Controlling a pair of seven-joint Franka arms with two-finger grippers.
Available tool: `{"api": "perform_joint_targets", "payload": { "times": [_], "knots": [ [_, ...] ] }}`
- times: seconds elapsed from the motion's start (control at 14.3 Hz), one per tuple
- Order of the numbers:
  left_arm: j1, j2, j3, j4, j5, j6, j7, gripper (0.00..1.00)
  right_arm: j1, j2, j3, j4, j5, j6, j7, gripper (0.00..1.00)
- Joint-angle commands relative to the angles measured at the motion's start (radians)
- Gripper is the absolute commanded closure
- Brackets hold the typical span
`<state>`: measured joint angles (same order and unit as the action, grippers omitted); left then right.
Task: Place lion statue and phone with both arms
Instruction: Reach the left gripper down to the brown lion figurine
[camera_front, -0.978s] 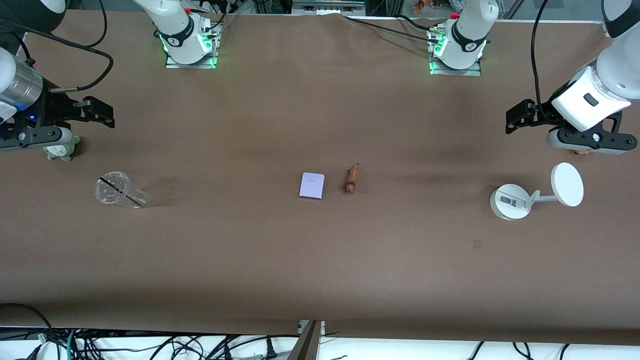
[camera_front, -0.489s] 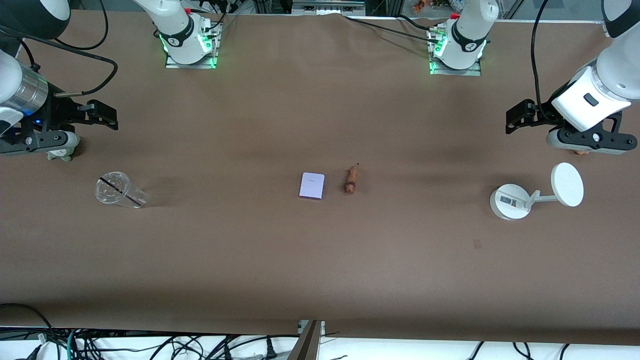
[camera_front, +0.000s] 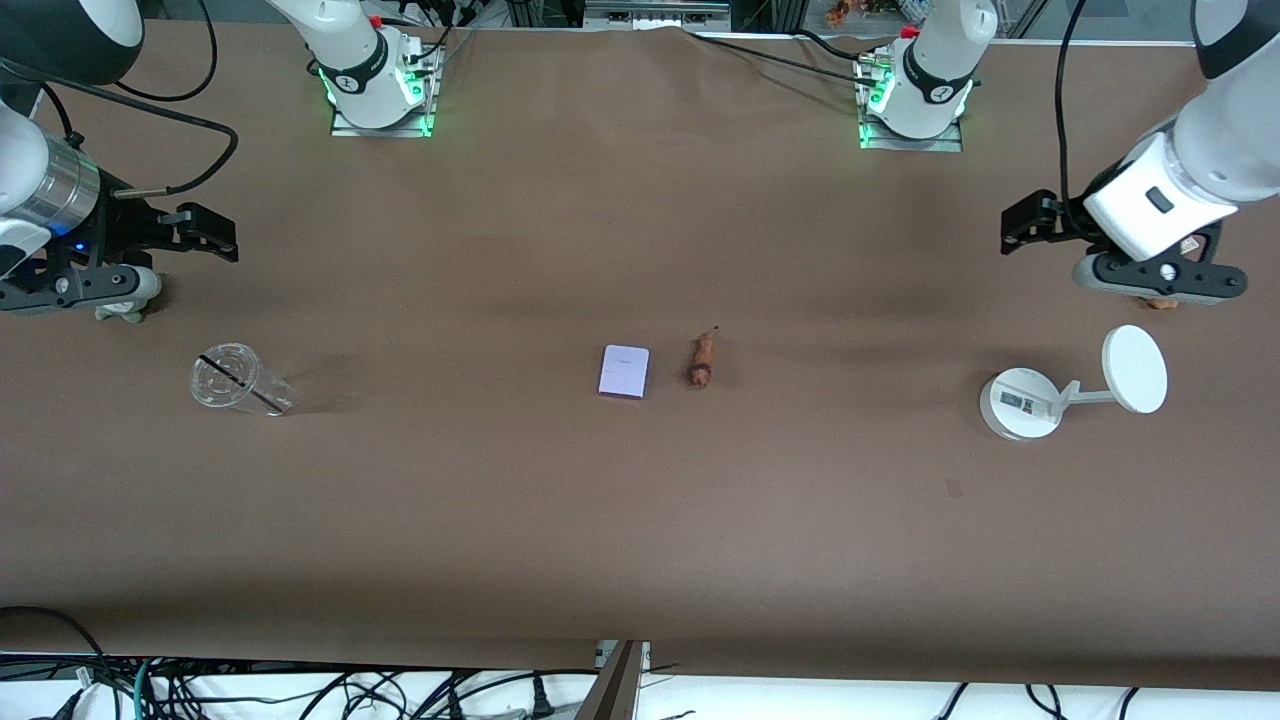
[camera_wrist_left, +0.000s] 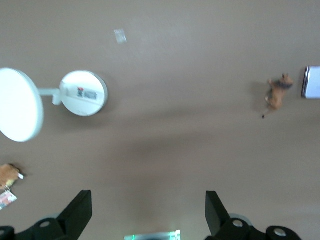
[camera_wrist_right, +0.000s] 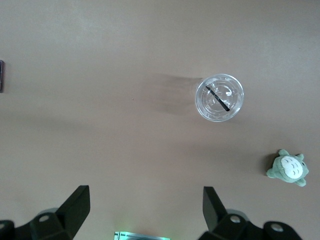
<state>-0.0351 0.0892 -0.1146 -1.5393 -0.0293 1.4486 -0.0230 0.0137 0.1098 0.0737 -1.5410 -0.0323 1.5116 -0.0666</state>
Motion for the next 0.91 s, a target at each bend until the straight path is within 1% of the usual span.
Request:
{"api": "perform_joint_targets", "payload": {
  "times": [0.0, 0.21, 0.28, 0.42, 0.56, 0.77, 0.84],
  "knots": [
    [-0.005, 0.058, -0.061, 0.021, -0.02, -0.036, -0.006, 0.0, -0.011, 0.005, 0.009, 0.022, 0.014, -0.016, -0.009, 0.0],
    [-0.023, 0.118, -0.127, 0.013, -0.021, -0.015, -0.018, 0.0, -0.011, 0.005, 0.009, 0.022, 0.014, -0.014, -0.01, 0.0],
    [-0.035, 0.15, -0.146, 0.01, -0.021, 0.031, -0.04, 0.0, -0.011, 0.007, 0.009, 0.022, 0.014, -0.014, -0.01, 0.0],
    [-0.095, 0.219, -0.166, 0.01, -0.021, 0.137, -0.092, 0.0, -0.011, 0.005, 0.009, 0.022, 0.014, -0.014, -0.01, 0.0],
    [-0.178, 0.285, -0.166, 0.01, -0.021, 0.258, -0.202, 0.0, -0.011, 0.007, 0.009, 0.022, 0.014, -0.013, -0.01, 0.0],
    [-0.31, 0.407, -0.16, 0.007, -0.003, 0.486, -0.366, 0.0, -0.012, 0.005, 0.009, 0.022, 0.014, -0.013, -0.01, 0.0],
    [-0.336, 0.443, -0.157, 0.005, -0.001, 0.546, -0.397, 0.0, -0.012, 0.007, 0.009, 0.022, 0.014, -0.013, -0.01, 0.0]
  ]
}}
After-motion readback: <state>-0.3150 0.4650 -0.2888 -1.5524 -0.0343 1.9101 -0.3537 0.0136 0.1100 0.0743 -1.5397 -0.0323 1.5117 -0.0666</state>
